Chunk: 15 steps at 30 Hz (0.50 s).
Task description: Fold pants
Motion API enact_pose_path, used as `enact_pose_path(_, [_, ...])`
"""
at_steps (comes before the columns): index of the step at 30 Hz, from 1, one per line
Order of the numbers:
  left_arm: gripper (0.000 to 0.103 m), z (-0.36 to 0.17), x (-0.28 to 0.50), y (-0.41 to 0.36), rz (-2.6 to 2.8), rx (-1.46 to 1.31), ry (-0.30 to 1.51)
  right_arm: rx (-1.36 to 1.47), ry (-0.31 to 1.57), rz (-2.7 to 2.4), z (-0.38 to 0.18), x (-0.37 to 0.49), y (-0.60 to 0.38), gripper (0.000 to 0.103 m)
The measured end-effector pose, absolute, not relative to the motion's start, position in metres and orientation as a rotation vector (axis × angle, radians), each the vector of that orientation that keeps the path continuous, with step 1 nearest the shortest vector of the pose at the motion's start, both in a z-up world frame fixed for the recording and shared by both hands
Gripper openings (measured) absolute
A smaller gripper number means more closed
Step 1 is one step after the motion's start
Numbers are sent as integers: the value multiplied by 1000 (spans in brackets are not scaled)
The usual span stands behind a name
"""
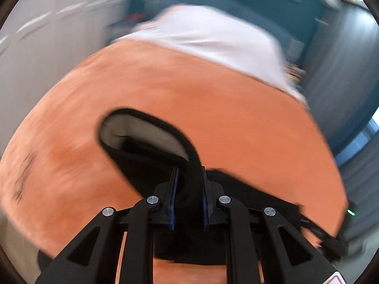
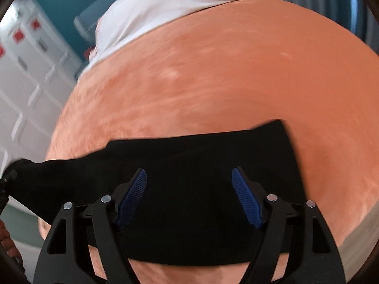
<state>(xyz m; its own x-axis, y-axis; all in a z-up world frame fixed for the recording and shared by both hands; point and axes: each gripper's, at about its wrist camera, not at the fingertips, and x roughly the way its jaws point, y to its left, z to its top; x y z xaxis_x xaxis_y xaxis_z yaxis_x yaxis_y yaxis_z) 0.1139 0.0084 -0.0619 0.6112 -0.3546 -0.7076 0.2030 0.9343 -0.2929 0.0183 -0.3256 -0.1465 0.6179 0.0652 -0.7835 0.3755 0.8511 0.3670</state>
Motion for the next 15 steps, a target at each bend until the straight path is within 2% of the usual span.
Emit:
enact_pose_path(1, [15,-56,105,-26,-395,-151,857,560,886,-193,-144,10,-333,77])
enact_pose_path(3, [28,-67,88,-91,-533,-74,912,583,870,-206,-140,-3,-347,85])
enact_pose_path(4, [57,-82,82,-120,-600,-34,963,586,859,-214,-139,-12,-354,87])
enact_pose_path(5, [77,-106,72,-154,-653,25,1044,587,856,-222,-141,-14,-358,88])
enact_pose_path(6, [83,-131,61,-182,-670,95,1106,588,870,-234,-146,-19,-366,88])
enact_pose_path(10, [83,-186,14,-231,-656,322,1136,602,911,-273,-159,-31,-389,88])
enact_pose_path(15, [84,-177,-14,-198,-631,335,1068,662,917,-193,-165,-34,-401,88])
